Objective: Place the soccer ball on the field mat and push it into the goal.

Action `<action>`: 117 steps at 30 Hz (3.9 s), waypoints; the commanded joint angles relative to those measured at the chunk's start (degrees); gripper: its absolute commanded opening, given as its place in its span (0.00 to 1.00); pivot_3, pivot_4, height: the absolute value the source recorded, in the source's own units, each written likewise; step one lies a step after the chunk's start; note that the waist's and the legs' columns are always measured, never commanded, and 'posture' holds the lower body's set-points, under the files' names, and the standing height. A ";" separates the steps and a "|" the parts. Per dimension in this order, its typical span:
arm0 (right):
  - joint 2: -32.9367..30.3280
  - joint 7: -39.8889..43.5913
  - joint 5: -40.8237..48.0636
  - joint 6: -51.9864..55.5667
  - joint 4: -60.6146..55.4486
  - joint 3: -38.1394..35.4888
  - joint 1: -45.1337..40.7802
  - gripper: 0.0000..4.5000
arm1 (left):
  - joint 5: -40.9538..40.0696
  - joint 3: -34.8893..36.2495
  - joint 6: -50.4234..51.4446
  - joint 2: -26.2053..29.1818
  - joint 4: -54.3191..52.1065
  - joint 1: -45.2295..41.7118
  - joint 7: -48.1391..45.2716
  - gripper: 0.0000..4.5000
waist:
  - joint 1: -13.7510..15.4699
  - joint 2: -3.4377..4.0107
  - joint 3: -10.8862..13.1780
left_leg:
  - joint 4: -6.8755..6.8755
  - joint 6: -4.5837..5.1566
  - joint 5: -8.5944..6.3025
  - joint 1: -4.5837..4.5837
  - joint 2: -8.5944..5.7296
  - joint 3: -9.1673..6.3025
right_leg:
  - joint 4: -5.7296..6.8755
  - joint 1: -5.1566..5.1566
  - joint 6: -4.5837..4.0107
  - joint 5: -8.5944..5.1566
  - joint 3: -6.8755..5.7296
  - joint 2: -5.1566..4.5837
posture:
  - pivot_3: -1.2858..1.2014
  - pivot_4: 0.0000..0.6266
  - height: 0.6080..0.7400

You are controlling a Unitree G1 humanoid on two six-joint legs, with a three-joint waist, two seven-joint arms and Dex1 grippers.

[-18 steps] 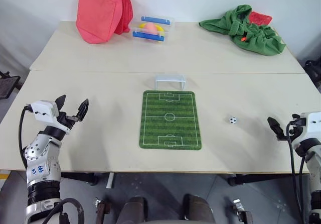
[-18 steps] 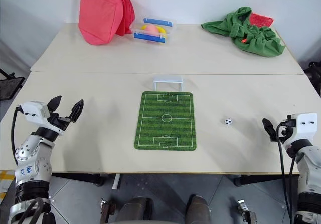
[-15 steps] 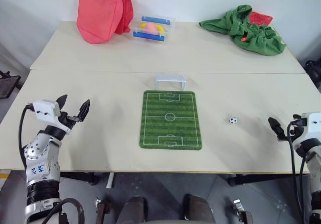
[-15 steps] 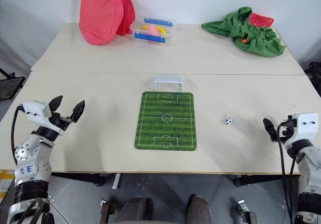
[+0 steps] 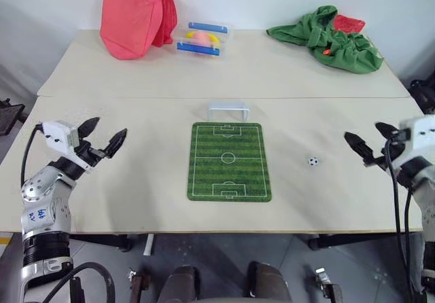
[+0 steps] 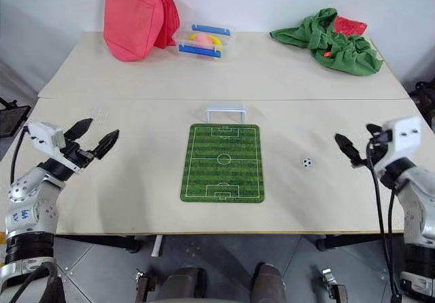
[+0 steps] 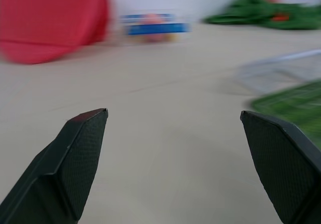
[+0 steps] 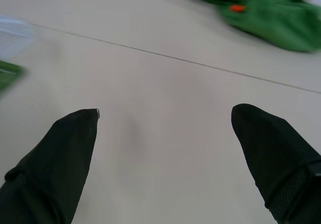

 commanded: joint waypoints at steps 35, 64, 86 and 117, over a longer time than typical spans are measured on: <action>-0.41 16.97 -4.36 0.39 -3.94 15.54 -5.06 0.19 | -3.60 -4.03 6.62 1.52 -8.80 6.91 -15.66 1.00 | -0.24 -0.04 0.03 | 0.10 0.00 -0.01 0.01 0.04 0.11 | 0.09 -0.07 -0.02 0.01 0.13 0.04 | 0.52 0.24 1.00; 14.90 39.85 -16.40 -10.84 8.79 45.57 -26.19 0.19 | -2.14 -6.15 -5.29 1.26 -13.86 18.20 -24.92 1.00 | -0.34 -0.06 0.05 | 0.15 -0.05 -0.10 -0.04 0.15 0.20 | 0.16 -0.25 -0.03 0.01 0.27 0.18 | 0.52 0.24 1.00; 16.62 40.30 -16.78 -13.18 14.01 43.64 -26.89 0.76 | -1.66 -6.96 -5.33 1.01 -12.12 15.11 -23.20 1.00 | -1.52 -0.06 0.05 | 0.17 -0.06 -0.10 -0.03 0.15 0.40 | 0.33 -0.43 -0.03 0.01 0.56 0.19 | 0.52 0.24 1.00; 9.51 34.68 -10.36 5.72 -15.21 42.12 -13.31 0.02 | -2.64 -7.91 -6.07 0.39 -11.56 15.04 -27.44 1.00 | -1.46 -0.09 0.05 | 0.16 -0.05 -0.12 -0.07 0.18 0.66 | 0.43 -0.70 -0.04 0.02 0.83 0.18 | 0.52 0.24 1.00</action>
